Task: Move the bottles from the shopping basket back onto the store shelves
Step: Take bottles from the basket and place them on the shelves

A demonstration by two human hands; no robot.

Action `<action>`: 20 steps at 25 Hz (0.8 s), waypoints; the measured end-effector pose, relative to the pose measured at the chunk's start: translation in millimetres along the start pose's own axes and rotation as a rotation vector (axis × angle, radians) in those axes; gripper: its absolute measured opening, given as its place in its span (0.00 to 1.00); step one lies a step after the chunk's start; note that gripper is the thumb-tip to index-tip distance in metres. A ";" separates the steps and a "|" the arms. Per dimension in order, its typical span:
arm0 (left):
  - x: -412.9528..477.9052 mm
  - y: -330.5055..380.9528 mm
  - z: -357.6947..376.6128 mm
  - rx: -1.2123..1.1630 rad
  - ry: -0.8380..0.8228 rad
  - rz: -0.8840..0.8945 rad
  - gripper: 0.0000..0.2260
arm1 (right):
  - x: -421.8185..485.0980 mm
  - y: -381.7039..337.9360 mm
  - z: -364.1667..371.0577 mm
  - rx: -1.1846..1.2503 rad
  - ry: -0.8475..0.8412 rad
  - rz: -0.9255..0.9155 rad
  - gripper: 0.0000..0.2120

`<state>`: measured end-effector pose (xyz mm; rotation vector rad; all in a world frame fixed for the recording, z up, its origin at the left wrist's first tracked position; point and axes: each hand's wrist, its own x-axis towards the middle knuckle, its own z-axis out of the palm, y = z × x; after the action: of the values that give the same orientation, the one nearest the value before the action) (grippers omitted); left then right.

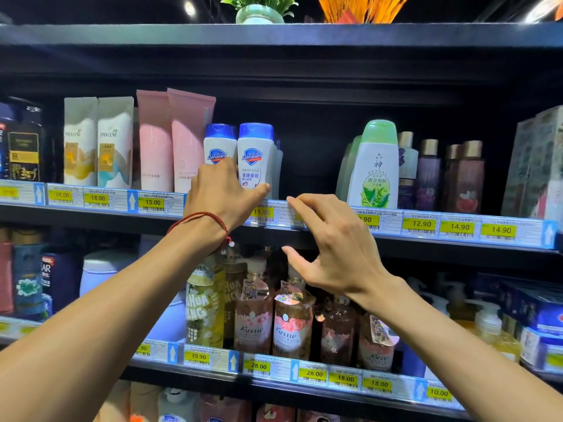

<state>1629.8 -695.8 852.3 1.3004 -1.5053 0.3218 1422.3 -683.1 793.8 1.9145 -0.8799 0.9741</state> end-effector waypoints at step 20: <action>-107.2 -115.2 -58.4 0.438 -0.062 0.625 0.27 | -30.9 -128.5 1.5 -0.036 -0.060 0.229 0.30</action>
<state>1738.9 -635.8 739.6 1.1363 -1.9454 1.0693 1515.4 -621.0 723.5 1.8486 -1.1633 1.0305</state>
